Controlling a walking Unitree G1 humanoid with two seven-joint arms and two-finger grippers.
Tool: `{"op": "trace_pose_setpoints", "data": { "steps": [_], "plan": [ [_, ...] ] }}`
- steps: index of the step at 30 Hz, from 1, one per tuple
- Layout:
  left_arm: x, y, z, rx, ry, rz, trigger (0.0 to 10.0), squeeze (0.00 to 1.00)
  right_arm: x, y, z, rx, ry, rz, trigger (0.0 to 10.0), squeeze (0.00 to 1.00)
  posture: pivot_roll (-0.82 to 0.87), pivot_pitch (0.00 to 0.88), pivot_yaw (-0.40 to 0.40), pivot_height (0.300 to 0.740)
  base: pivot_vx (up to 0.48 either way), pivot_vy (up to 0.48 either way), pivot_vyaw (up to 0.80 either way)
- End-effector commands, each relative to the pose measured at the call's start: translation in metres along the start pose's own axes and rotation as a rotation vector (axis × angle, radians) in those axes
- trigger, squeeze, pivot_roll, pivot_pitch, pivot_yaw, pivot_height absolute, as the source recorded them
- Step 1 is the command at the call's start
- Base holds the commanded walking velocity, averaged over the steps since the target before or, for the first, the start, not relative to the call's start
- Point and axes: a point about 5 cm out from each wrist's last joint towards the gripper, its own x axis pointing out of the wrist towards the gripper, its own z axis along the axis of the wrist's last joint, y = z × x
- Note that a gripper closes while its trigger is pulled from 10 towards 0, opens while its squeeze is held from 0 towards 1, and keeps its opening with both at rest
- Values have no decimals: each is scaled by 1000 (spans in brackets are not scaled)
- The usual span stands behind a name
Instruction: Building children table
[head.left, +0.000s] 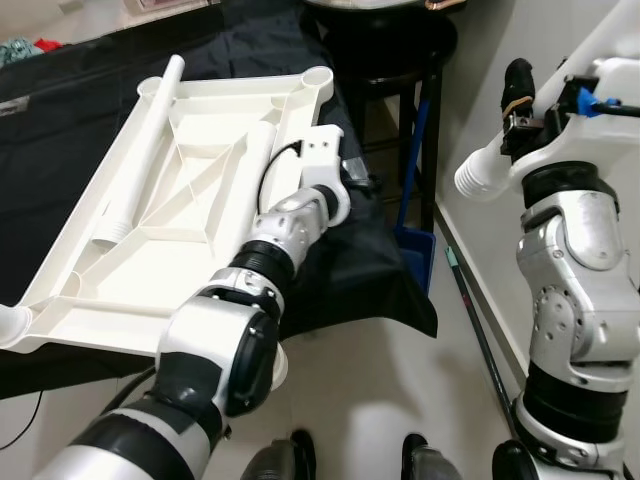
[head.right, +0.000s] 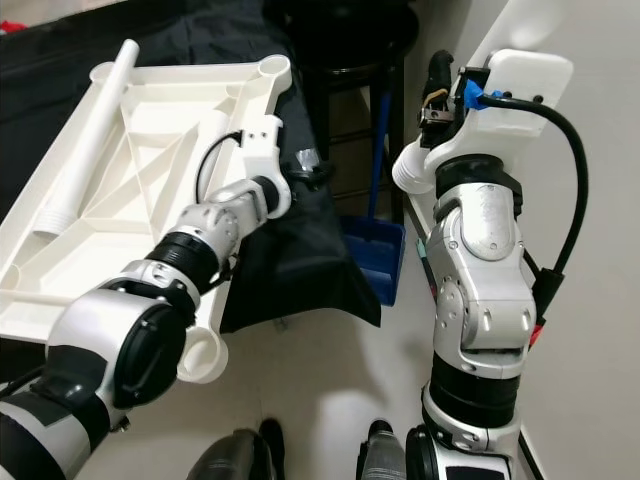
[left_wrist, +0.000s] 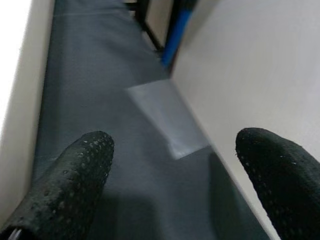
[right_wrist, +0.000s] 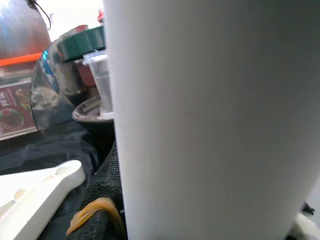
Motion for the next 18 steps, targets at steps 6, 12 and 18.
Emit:
{"op": "trace_pose_setpoints", "data": {
  "steps": [6,12,18],
  "plan": [
    [-4,21,-8,12,18,106,10000,0,-6,-2,4,-2,0,-1,10000,0,22,377,136,740,0,0,0],
    [-31,101,-9,73,5,570,10000,0,-7,-13,3,-17,18,-31,10000,0,33,370,128,740,0,0,0],
    [-73,170,12,235,-65,937,10000,0,-5,-16,4,-32,21,-27,10000,0,26,348,108,740,0,0,0]
  ]
}}
